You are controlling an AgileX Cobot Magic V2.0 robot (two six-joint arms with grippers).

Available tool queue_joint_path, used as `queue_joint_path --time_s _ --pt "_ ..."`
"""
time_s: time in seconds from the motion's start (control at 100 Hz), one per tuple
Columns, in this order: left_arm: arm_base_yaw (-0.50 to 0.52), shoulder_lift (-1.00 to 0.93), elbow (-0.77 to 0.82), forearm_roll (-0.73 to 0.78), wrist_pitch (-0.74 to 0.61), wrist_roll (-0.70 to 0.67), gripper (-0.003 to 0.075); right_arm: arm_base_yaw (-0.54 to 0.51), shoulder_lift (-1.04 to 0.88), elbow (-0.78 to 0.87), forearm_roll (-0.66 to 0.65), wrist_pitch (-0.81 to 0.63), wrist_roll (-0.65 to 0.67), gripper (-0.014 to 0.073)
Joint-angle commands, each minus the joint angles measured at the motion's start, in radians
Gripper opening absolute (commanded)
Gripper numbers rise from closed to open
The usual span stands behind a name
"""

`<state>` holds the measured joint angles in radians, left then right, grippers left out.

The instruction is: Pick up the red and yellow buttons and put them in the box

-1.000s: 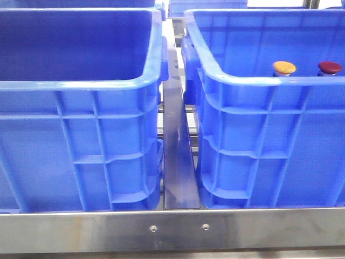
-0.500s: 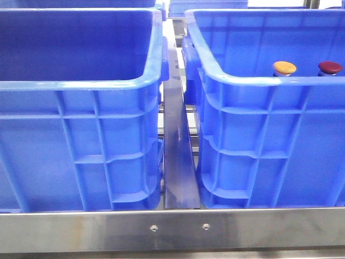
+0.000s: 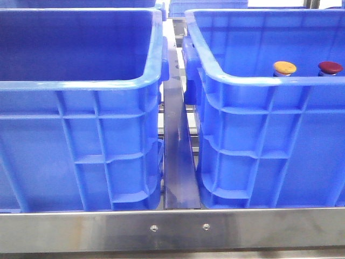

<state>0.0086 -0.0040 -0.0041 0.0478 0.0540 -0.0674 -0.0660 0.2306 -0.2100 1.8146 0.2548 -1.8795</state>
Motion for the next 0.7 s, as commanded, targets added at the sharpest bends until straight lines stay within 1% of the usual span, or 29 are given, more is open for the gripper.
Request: queue_joint_path --time_s 0.0,0.21,0.36,0.45,0.51,0.56,0.57,0.59,0.61,0.63,0.64,0.67,0.68,0.69 --pt "-0.006 -0.035 0.047 -0.009 -0.088 -0.010 -0.0019 0.000 0.011 -0.028 0.104 0.030 -0.010 -0.0067" --pt "-0.006 -0.035 0.047 -0.009 -0.088 -0.010 -0.0019 0.000 0.011 -0.028 0.104 0.015 -0.010 -0.0067" --pt "-0.006 -0.035 0.047 -0.009 -0.088 -0.010 -0.0019 0.000 0.011 -0.028 0.104 -0.129 -0.010 -0.0067" --pt "-0.006 -0.035 0.047 -0.009 -0.088 -0.010 -0.0019 0.000 0.011 -0.029 0.076 -0.151 0.025 -0.0067" --pt "-0.006 -0.035 0.047 -0.009 -0.088 -0.010 -0.0019 0.000 0.011 -0.033 -0.033 -0.142 0.112 -0.0067" --pt "-0.006 -0.035 0.047 -0.009 -0.088 -0.010 -0.0019 0.000 0.011 -0.035 -0.154 -0.132 0.242 -0.0067" --pt "-0.006 -0.035 0.047 -0.009 -0.088 -0.010 -0.0019 0.000 0.011 -0.035 -0.173 -0.129 0.286 -0.0067" --pt "-0.006 -0.035 0.047 -0.009 -0.088 -0.010 -0.0019 0.000 0.010 -0.035 -0.235 -0.128 0.357 -0.0067" --pt "-0.006 -0.035 0.047 -0.009 -0.088 -0.010 -0.0019 0.000 0.008 -0.035 -0.332 -0.128 0.432 -0.0067" --pt "-0.006 -0.035 0.047 -0.009 -0.088 -0.010 -0.0019 0.000 0.008 -0.035 -0.384 -0.128 0.484 -0.0067" --pt "-0.006 -0.035 0.047 -0.009 -0.088 -0.010 -0.0019 0.000 0.008 -0.035 -0.411 -0.128 0.538 -0.0067" --pt "-0.006 -0.035 0.047 -0.009 -0.088 -0.010 -0.0019 0.000 0.006 -0.035 -0.553 -0.130 0.648 -0.0067" --pt "-0.006 -0.035 0.047 -0.009 -0.088 -0.010 -0.0019 0.000 0.006 -0.035 -0.582 -0.132 0.676 -0.0067" --pt "-0.006 -0.035 0.047 -0.009 -0.088 -0.010 -0.0019 0.000 0.004 -0.035 -0.641 -0.132 0.733 -0.0067"
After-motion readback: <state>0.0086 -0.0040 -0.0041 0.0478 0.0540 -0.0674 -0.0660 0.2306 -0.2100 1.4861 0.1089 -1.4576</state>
